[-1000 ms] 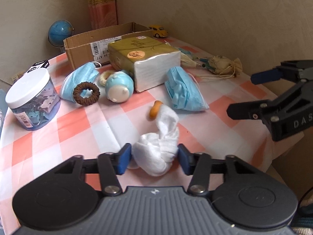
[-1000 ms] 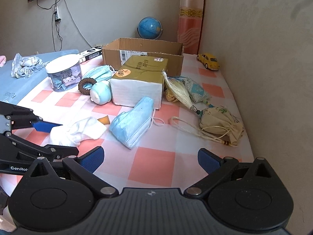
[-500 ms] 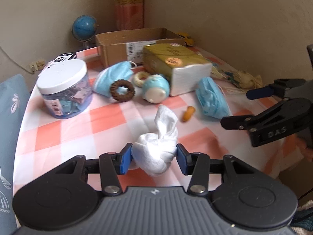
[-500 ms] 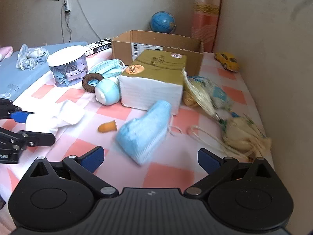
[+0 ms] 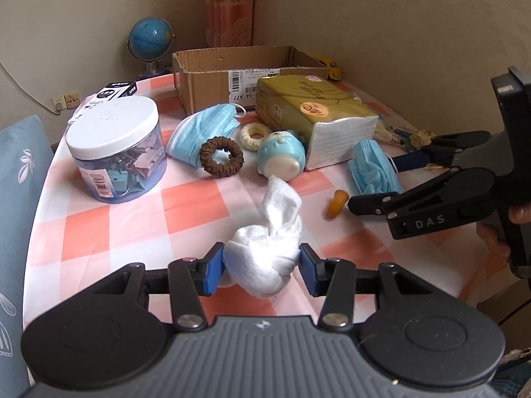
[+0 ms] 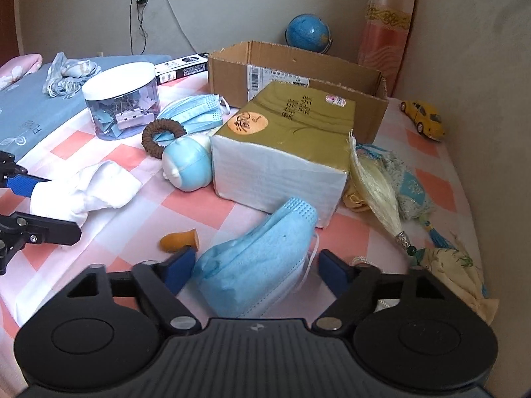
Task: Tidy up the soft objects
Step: 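Grasp the blue face mask with the right tool while the left tool holds the sock, then carry sock and mask into the cardboard box and open both tools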
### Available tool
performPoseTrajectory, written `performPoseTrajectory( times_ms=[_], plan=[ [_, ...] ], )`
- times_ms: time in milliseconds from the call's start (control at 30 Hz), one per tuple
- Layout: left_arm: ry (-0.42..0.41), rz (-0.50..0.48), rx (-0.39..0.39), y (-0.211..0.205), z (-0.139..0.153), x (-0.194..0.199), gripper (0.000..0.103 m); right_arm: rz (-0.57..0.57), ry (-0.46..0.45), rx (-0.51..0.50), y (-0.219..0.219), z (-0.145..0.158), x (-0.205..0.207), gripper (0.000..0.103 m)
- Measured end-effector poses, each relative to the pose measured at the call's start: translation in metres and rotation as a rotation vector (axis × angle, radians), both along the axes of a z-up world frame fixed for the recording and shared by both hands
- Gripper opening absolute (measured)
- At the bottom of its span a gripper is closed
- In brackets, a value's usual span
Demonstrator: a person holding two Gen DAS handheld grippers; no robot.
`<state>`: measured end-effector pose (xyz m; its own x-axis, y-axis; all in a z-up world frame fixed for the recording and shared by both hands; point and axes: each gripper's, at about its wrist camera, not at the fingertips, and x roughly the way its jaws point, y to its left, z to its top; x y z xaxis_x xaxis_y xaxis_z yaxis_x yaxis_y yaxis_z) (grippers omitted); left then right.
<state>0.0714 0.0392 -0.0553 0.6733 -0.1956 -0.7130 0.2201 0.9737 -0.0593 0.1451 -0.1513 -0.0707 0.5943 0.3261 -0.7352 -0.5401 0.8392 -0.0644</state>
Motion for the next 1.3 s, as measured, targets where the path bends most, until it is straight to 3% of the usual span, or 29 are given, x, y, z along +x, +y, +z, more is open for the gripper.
performPoseTrajectory(
  times_ms=[167, 433, 700, 1033, 1300],
  plan=[
    [0.009, -0.013, -0.003, 0.0, 0.001, 0.001, 0.047, -0.003, 0.012, 0.015, -0.004, 0.002, -0.002, 0.066],
    [0.02, -0.054, 0.018, 0.001, 0.018, 0.001, 0.047, -0.018, 0.013, 0.021, -0.012, 0.02, -0.015, 0.056],
    [-0.026, -0.11, 0.083, 0.003, 0.054, 0.02, 0.047, -0.014, -0.037, 0.036, -0.02, 0.055, -0.035, 0.055],
    [-0.15, -0.119, 0.104, -0.009, 0.103, 0.122, 0.047, -0.03, -0.1, 0.06, -0.03, 0.083, -0.032, 0.055],
    [-0.149, -0.023, 0.122, -0.015, 0.1, 0.224, 0.047, -0.064, -0.115, 0.064, -0.037, 0.088, -0.021, 0.055]
  ],
)
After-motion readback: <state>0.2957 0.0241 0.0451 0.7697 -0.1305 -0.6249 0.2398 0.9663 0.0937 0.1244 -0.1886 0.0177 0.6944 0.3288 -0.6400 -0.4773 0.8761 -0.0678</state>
